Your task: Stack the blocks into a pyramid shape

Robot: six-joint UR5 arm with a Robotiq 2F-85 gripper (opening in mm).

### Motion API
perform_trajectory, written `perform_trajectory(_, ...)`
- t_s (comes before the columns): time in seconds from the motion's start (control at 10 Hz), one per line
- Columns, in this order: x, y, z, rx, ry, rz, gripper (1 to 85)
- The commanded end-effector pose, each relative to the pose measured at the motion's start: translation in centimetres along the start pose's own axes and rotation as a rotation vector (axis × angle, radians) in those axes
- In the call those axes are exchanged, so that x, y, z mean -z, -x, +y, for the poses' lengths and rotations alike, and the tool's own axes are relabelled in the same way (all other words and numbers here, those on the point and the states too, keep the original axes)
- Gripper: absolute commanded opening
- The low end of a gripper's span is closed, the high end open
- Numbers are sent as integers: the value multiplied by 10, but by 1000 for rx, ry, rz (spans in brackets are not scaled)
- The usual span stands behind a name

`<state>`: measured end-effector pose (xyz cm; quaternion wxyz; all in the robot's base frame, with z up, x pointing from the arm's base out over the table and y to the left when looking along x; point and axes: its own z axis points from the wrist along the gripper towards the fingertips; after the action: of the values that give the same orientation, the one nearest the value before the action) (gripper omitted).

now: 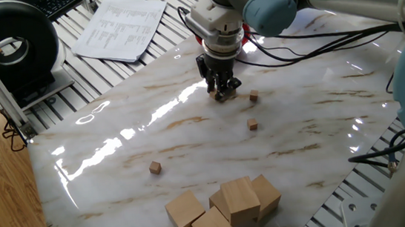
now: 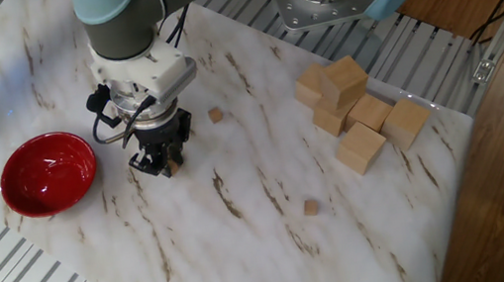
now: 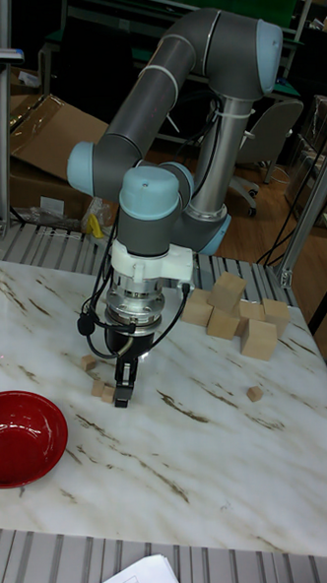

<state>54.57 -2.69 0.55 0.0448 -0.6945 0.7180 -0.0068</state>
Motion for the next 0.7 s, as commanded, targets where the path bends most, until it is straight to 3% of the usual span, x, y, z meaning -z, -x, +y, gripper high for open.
perform_trajectory(0.0, 0, -1, 1, -12, 0, -10, 320)
perform_trajectory(0.6, 0, -6, 3, 12, 1, -4, 353)
